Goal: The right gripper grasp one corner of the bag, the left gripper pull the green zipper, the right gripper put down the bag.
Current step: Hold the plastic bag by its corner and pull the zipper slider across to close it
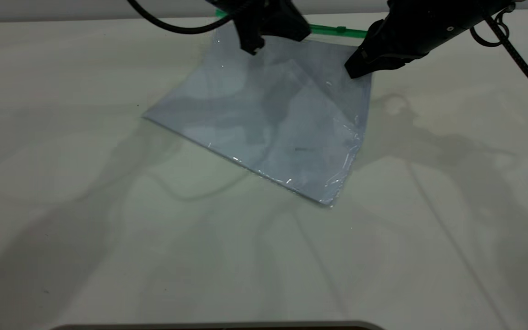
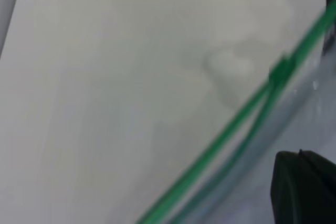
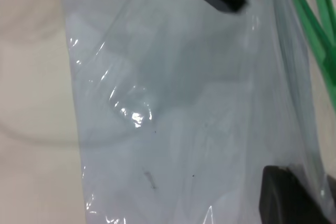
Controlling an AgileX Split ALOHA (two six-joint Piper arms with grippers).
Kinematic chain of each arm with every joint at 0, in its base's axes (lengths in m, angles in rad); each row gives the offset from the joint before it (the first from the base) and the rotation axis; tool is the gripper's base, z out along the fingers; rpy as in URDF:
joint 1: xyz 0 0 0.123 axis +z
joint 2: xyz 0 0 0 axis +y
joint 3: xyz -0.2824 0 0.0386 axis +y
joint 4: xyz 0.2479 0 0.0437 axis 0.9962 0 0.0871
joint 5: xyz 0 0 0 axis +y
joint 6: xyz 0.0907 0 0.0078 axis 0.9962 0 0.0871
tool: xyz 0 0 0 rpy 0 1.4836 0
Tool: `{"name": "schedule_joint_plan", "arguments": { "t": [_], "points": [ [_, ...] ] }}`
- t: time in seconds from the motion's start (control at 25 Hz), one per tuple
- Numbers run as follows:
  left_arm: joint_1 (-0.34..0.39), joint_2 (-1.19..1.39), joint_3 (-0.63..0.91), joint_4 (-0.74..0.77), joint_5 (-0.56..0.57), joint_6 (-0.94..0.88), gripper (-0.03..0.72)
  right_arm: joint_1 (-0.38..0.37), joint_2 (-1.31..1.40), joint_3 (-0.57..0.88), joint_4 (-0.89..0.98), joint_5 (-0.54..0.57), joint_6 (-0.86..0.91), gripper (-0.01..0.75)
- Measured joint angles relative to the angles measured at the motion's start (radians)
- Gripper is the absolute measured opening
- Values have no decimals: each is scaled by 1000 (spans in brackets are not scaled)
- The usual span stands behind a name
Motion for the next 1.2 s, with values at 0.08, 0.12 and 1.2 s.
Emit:
{"name": "schedule_joint_plan", "arguments": {
  "t": [0.08,0.12,1.2],
  "points": [
    [3,0,0,19,16,9,0,-2,0,0,0,0,0,36],
    [3,0,0,29,28,20,0,-2,0,0,0,0,-1,36],
    [-66,-47,0,179,21,35,417,63,-1,0,-44,60,-12,36]
  ]
}}
